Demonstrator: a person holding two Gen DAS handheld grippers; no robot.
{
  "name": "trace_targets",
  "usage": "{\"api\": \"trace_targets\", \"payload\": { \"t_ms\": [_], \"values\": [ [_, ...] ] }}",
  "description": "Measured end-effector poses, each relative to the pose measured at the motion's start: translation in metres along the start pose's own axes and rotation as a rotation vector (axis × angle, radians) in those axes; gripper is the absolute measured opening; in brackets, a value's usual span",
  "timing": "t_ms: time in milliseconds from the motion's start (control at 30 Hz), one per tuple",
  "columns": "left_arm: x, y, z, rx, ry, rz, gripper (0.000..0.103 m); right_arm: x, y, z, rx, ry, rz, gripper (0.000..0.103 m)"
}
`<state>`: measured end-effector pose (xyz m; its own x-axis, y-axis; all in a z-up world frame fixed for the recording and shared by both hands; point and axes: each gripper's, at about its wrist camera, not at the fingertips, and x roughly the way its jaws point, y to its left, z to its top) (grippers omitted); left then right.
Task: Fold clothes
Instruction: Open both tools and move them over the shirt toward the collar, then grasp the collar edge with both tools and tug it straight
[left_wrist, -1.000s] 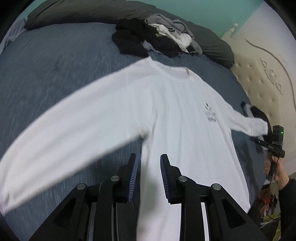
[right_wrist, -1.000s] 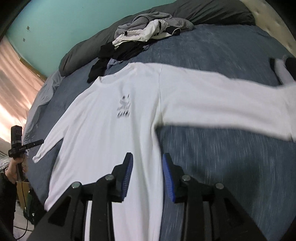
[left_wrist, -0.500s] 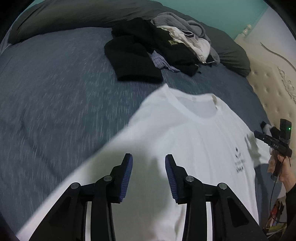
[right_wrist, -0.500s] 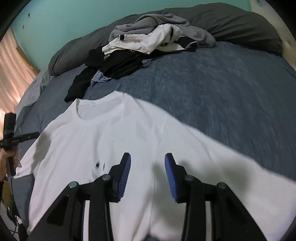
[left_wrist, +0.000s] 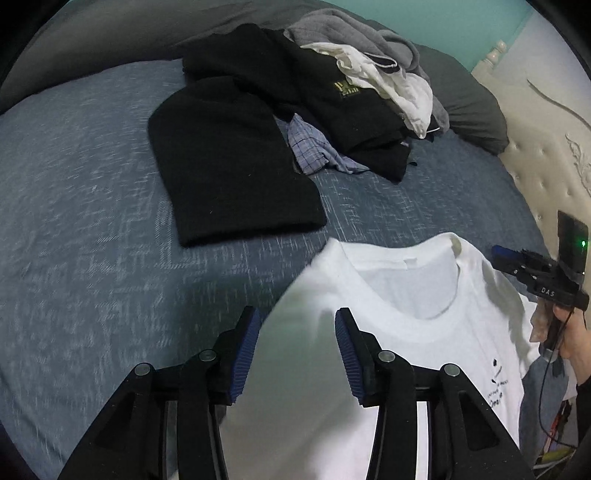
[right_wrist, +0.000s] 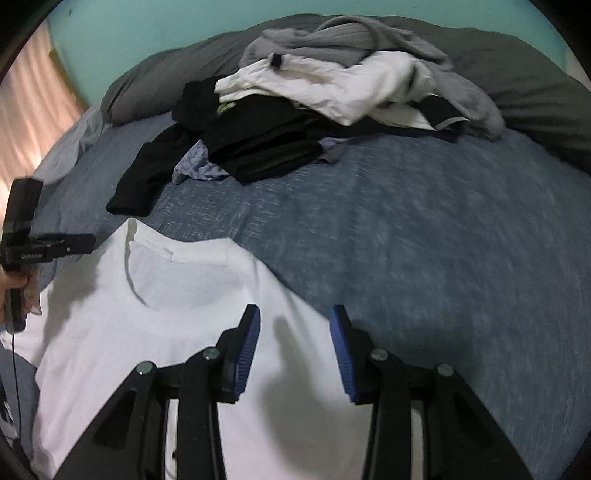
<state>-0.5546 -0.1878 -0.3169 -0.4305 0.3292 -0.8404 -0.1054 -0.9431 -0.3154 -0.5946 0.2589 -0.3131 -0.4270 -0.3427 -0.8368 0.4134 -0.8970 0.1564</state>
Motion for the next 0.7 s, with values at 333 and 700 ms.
{"api": "trace_targets", "payload": {
  "t_ms": [333,700],
  "values": [
    [0.029,-0.009,0.009,0.075,0.033,-0.066,0.035,0.045,0.029,0.015,-0.130,0.052,0.012,0.034],
    [0.004,-0.034,0.021,0.168,-0.069,0.053,0.005,0.016,0.029,0.027,-0.139,-0.087,-0.058,0.006]
  ]
}}
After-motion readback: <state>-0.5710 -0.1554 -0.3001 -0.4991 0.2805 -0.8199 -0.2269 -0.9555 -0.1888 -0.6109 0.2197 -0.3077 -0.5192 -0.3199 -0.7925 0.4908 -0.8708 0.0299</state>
